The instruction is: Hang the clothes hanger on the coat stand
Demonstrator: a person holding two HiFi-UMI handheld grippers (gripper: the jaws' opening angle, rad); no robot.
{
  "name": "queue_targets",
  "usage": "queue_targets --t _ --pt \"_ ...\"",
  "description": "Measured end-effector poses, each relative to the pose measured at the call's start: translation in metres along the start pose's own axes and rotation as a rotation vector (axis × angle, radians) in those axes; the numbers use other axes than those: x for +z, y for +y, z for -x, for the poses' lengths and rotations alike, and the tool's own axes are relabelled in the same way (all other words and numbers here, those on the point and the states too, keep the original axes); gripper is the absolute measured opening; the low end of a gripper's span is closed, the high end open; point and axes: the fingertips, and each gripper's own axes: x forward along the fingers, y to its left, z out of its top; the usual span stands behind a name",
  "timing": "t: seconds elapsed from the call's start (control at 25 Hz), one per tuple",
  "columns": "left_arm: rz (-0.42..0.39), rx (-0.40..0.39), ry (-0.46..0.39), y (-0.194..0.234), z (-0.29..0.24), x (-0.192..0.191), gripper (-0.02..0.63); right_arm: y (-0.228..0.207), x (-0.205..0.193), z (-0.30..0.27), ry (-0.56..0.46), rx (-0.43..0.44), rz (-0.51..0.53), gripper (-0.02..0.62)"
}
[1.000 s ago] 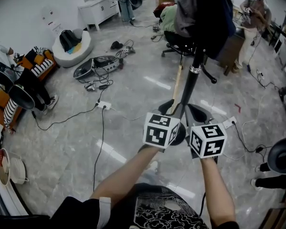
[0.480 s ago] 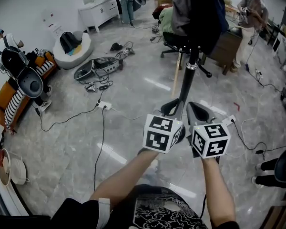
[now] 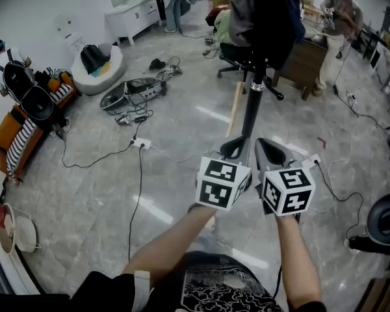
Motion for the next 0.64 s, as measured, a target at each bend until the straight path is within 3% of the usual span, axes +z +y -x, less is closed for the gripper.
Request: queue_targets --t 0.64 --pt "-0.005 0.011 0.010 -0.001 -0.009 0.001 0.006 -0.008 0.002 -0.003 -0.006 0.010 -0.004 0.000"
